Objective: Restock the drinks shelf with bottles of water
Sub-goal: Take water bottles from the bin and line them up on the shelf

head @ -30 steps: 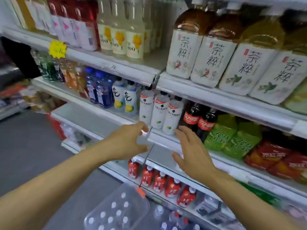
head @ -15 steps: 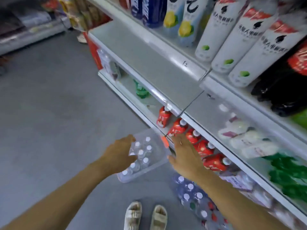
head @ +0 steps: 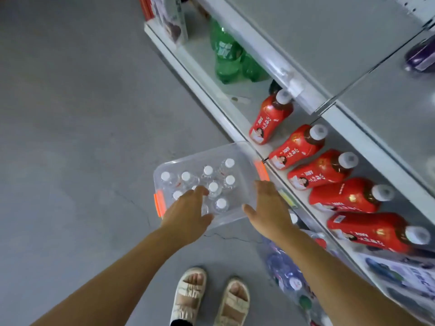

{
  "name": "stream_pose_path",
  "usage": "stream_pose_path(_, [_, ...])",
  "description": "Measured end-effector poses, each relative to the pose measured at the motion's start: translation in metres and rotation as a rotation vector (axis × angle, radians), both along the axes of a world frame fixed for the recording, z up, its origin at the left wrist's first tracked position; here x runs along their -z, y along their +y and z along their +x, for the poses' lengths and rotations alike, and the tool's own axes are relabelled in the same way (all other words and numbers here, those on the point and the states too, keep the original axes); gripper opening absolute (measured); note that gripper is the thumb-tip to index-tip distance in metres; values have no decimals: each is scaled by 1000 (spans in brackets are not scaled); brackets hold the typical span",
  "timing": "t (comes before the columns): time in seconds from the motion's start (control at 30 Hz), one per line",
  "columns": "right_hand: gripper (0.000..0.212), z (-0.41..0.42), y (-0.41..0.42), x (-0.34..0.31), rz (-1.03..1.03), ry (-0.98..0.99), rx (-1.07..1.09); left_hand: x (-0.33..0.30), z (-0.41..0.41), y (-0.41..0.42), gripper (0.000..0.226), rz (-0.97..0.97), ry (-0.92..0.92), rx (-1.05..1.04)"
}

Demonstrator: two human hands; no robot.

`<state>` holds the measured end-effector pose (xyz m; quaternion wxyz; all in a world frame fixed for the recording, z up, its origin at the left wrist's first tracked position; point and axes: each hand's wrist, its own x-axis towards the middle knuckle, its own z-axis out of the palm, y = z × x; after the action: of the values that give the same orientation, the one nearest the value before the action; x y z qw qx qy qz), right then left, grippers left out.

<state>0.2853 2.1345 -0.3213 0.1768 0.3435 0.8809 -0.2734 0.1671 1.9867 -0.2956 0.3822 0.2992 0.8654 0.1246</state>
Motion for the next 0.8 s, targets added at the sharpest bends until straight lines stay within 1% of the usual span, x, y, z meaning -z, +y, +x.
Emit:
stream_pose_path(0.13, [62,-12,6,78,-37,27,68,64,-9,15,50,19,79,1])
stream_pose_path(0.27, [60,-24,14,146,-63,60,129,117,-16,27,51,35,137,-1])
stream_pose_path(0.4, [58,-38,22,203,-111,174,207,158,-24,35,54,68,191,8])
stream_pose_path(0.6, [55,-59,21,260,-160,319,331,195,-35,37,57,138,249,23])
stream_pose_path(0.73, [54,-64,19,273,-177,423,419,207,-40,37,56,189,265,6])
stream_pose_path(0.8, [54,-64,20,274,-175,447,410,209,-41,38,55,206,266,1])
